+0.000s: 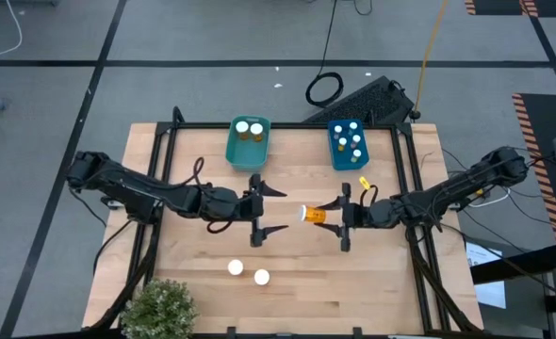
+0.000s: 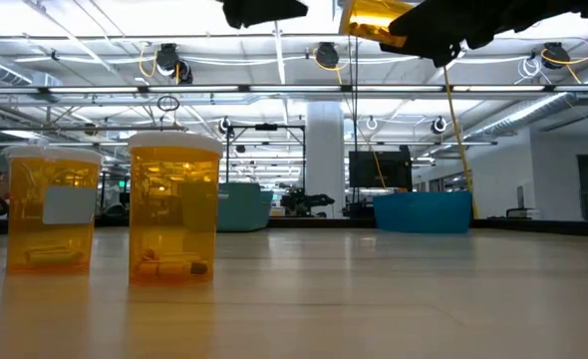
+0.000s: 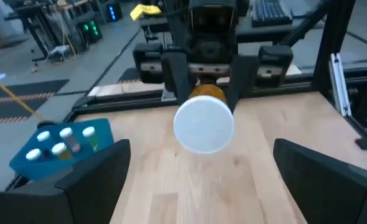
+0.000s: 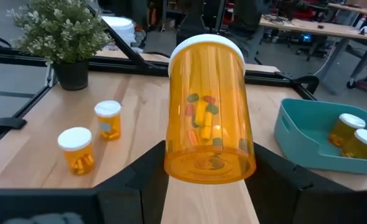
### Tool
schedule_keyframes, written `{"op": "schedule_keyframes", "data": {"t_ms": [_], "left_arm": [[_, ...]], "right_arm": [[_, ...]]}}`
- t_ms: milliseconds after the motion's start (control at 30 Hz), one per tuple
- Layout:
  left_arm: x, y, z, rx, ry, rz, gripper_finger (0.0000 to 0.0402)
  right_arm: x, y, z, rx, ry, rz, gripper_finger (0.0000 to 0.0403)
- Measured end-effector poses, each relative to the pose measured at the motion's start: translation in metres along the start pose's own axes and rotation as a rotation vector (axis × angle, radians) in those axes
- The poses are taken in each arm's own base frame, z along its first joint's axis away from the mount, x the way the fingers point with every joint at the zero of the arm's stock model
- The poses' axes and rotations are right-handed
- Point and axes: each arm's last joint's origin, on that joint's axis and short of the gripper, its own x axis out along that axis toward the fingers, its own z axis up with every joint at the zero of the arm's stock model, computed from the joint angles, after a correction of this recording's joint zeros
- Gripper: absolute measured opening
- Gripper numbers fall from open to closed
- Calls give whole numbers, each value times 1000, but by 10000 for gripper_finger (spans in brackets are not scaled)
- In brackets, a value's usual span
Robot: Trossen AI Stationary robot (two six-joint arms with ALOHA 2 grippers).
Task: Pick and place medicine bottles into bin by pill shape (circle, oval)
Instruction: Put the right big orange pill bottle into the green bin
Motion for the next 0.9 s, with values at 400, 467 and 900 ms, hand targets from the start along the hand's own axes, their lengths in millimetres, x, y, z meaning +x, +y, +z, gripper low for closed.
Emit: {"op": "schedule_keyframes", "data": {"t_ms": [400,467,900], "left_arm": [[19,2,6,-101,-80,-85,400],[21,1,4,-111,-44,-89,400],[55,12,1,-325,24,-169,399]], "right_arm": [[0,0,0,-19,0,0,178],[0,0,0,-22,-2,0,178],[0,0,2,-39,-17,0,178]]}}
